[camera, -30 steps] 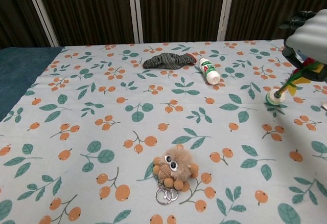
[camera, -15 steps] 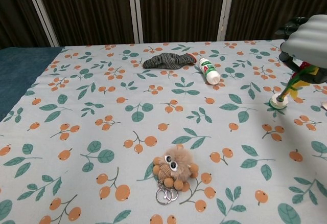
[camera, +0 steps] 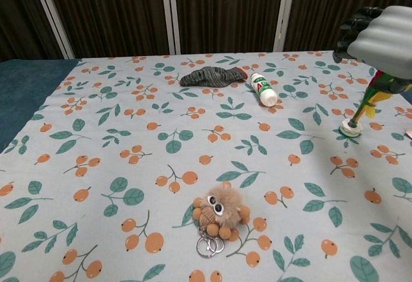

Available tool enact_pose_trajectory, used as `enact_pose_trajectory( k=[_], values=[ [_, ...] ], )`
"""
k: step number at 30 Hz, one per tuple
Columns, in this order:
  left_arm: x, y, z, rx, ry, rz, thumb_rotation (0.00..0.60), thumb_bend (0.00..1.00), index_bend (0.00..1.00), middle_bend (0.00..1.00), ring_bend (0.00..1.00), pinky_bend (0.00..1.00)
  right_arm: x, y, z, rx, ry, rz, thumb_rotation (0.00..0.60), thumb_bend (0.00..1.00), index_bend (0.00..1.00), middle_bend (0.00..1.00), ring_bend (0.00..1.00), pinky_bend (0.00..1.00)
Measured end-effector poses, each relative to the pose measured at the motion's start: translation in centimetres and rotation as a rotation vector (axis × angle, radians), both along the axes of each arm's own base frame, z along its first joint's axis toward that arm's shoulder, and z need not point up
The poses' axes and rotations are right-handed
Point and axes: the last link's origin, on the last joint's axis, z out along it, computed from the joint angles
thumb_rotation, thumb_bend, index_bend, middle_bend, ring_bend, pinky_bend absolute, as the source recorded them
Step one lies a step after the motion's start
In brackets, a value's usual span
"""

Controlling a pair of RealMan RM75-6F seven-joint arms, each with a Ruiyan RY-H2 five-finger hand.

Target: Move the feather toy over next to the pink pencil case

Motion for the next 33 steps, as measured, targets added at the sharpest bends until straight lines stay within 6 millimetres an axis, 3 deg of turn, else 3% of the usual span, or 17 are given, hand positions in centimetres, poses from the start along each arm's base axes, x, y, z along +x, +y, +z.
enact_pose_trajectory(
  k=[10, 14, 18, 24, 28, 33],
  values=[
    [0.0, 0.0, 0.0, 0.000, 0.000, 0.000, 0.527, 0.21, 0.11, 0.00, 0.00, 0.00, 0.7, 1.4, 1.6, -0.062, -0.039, 0.033, 0.600, 0.25, 0.15, 0.08, 0.00, 0.00],
    [0.0, 0.0, 0.0, 0.001, 0.002, 0.000, 0.528, 0.21, 0.12, 0.00, 0.00, 0.00, 0.5, 2.6, 2.5, -0.078, -0.137, 0.025, 0.600, 0.21, 0.11, 0.01, 0.00, 0.00],
    [0.0, 0.0, 0.0, 0.003, 0.003, -0.001, 0.530, 0.21, 0.11, 0.00, 0.00, 0.00, -0.5, 3.9, 3.5, -0.082, -0.294, -0.014, 0.600, 0.17, 0.07, 0.00, 0.00, 0.00],
    [0.0, 0.0, -0.1, 0.006, 0.005, 0.000, 0.530, 0.21, 0.11, 0.00, 0.00, 0.00, -3.6, 6.0, 5.0, -0.081, -0.597, -0.093, 0.600, 0.15, 0.00, 0.00, 0.00, 0.00],
    [0.0, 0.0, -0.1, 0.005, 0.004, 0.001, 0.529, 0.21, 0.11, 0.00, 0.00, 0.00, -6.9, 7.4, 5.9, -0.091, -0.775, -0.152, 0.600, 0.15, 0.00, 0.00, 0.00, 0.00],
    [0.0, -0.1, 0.0, 0.006, 0.002, 0.000, 0.530, 0.21, 0.11, 0.00, 0.00, 0.00, -10.3, 8.3, 6.8, -0.121, -0.793, -0.162, 0.600, 0.15, 0.00, 0.00, 0.00, 0.00]
  ],
)
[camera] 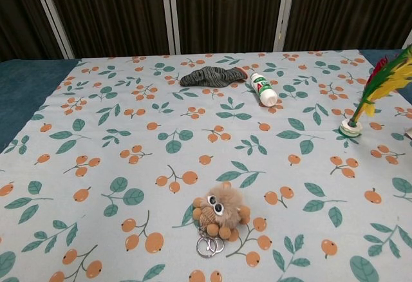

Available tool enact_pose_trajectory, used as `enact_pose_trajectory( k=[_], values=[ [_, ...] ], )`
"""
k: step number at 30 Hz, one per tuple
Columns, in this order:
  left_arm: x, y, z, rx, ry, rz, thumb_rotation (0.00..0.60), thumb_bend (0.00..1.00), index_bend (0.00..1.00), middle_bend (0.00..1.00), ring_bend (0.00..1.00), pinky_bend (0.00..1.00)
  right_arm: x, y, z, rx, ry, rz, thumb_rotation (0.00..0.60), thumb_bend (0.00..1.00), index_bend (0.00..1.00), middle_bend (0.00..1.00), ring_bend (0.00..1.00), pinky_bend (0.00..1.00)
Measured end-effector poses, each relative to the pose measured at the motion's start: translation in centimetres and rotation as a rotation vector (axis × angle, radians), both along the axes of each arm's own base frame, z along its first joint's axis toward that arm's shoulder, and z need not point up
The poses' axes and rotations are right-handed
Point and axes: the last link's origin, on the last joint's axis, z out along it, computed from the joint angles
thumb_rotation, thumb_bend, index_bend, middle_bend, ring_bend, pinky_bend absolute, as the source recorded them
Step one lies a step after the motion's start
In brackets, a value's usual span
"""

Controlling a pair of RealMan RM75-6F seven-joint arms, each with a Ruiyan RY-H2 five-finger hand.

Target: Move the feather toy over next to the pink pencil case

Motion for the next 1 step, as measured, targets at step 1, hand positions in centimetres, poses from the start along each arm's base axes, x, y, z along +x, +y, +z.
enact_pose_trajectory(
  k=[1],
  values=[
    [0.00, 0.00, 0.01, 0.000, -0.001, 0.000, 0.534, 0.21, 0.12, 0.00, 0.00, 0.00, -0.43, 0.18, 0.02, -0.004, 0.017, 0.006, 0.600, 0.15, 0.00, 0.00, 0.00, 0.00]
  ],
)
